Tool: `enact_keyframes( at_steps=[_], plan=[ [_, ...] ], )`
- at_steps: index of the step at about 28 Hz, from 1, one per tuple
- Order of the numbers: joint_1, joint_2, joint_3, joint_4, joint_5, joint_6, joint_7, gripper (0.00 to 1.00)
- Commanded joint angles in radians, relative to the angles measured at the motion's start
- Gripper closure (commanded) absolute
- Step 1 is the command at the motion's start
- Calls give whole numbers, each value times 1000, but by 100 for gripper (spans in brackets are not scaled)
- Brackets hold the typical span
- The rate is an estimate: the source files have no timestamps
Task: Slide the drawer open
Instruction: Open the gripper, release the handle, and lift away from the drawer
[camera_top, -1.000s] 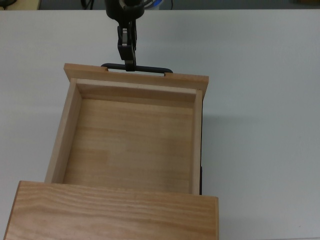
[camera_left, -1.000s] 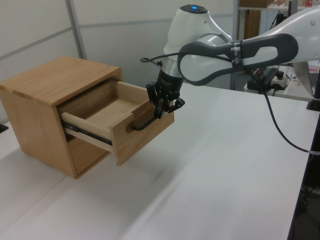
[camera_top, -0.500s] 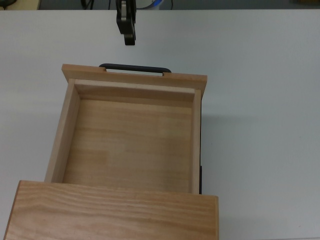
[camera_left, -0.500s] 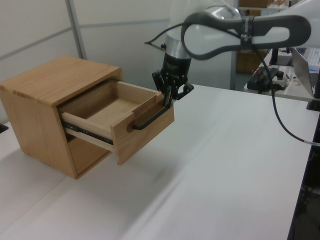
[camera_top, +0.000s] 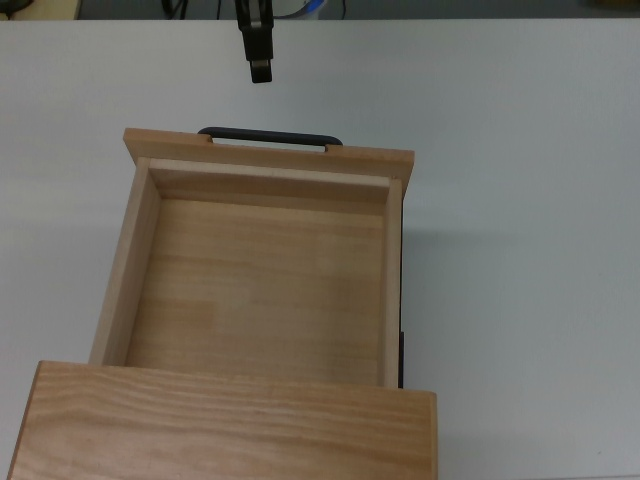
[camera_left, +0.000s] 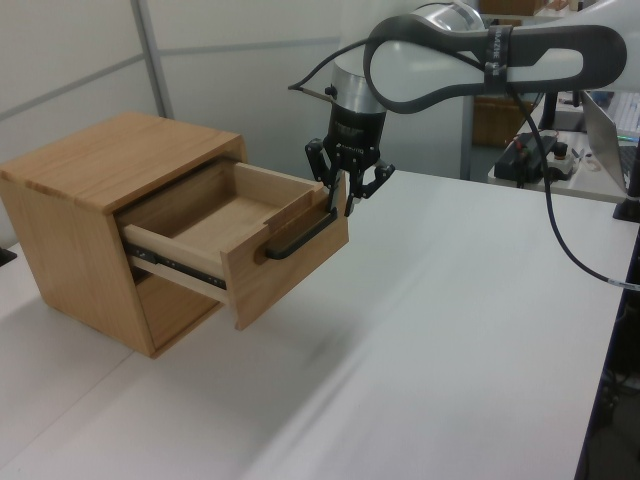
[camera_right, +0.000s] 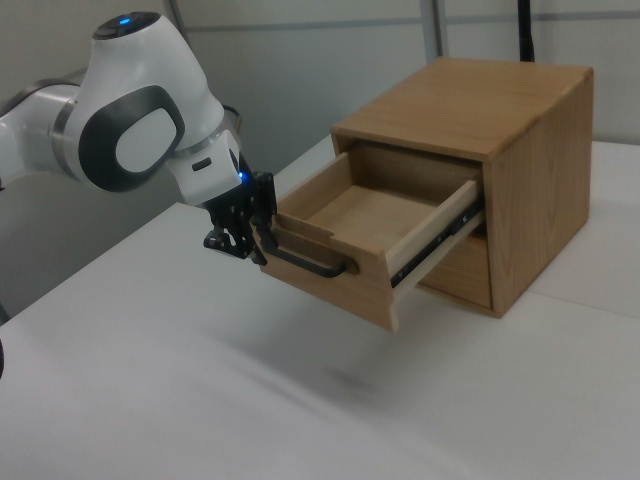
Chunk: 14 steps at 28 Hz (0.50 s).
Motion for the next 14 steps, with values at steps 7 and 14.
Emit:
enact_keyframes(
  at_steps=[7,14],
  plan=[
    [10,2,-3,4,-9,-69,-180,0],
    [13,-3,0,9,-30,-178,-442,0]
  ],
)
